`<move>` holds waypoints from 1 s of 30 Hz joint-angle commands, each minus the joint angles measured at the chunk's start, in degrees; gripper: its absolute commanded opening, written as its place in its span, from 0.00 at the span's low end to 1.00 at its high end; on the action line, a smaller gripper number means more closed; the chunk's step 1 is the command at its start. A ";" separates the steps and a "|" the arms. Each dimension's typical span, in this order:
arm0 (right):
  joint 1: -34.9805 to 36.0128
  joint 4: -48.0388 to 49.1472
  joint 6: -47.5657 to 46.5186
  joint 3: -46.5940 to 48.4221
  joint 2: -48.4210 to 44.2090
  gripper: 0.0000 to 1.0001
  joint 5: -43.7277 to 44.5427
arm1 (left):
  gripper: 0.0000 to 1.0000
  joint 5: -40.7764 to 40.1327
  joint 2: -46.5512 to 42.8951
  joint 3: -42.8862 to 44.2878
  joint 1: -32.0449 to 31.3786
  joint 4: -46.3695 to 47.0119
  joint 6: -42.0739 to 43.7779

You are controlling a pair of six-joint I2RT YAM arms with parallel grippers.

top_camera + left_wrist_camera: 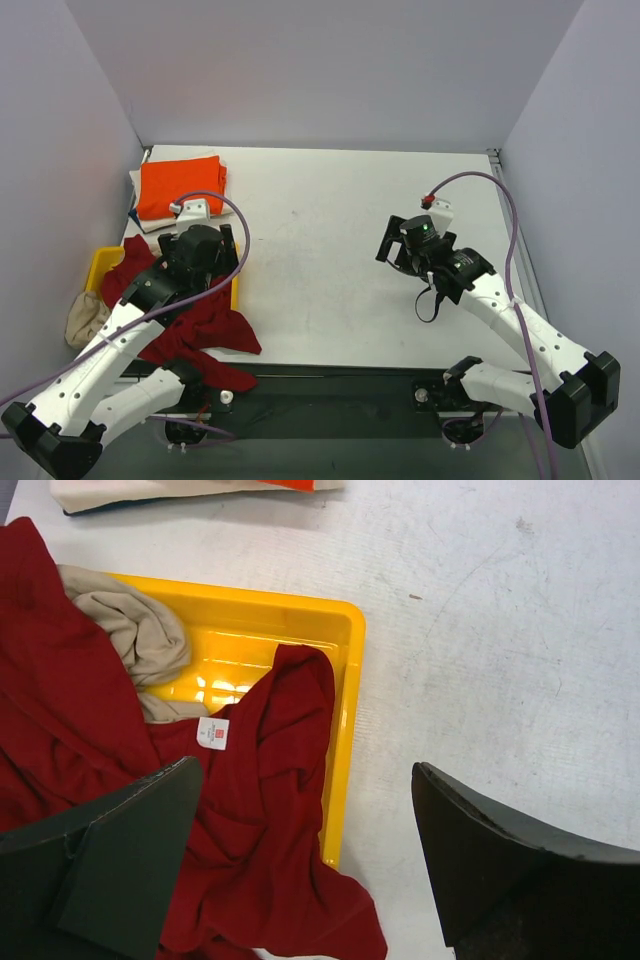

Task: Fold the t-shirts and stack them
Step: Grab crumpled tshirt from bin with the left arm

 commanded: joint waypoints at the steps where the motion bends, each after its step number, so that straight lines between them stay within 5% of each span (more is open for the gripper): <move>1: -0.30 -0.70 1.33 -0.15 0.03 1.00 4.20 | 0.97 -1.12 -0.51 2.26 0.12 0.26 3.39; 7: -0.47 -0.79 3.18 -0.68 -0.05 1.00 7.37 | 0.97 -8.13 0.72 0.51 0.82 -4.92 -0.34; 10: -0.47 -0.88 3.79 -1.29 -0.23 1.00 9.13 | 0.97 -3.09 0.98 -3.53 6.51 -4.58 -2.12; 15: -1.44 -0.79 5.20 -1.82 1.26 1.00 7.21 | 0.97 13.28 2.04 -8.10 32.66 -3.27 -4.76; 17: -1.70 -0.88 5.46 -1.38 1.96 1.00 6.41 | 0.97 16.63 1.69 -9.51 38.16 -1.86 -4.41; 30: -2.67 -0.61 6.52 -1.03 2.84 1.00 2.46 | 0.97 1.00 5.65 -7.58 50.65 -5.90 -8.45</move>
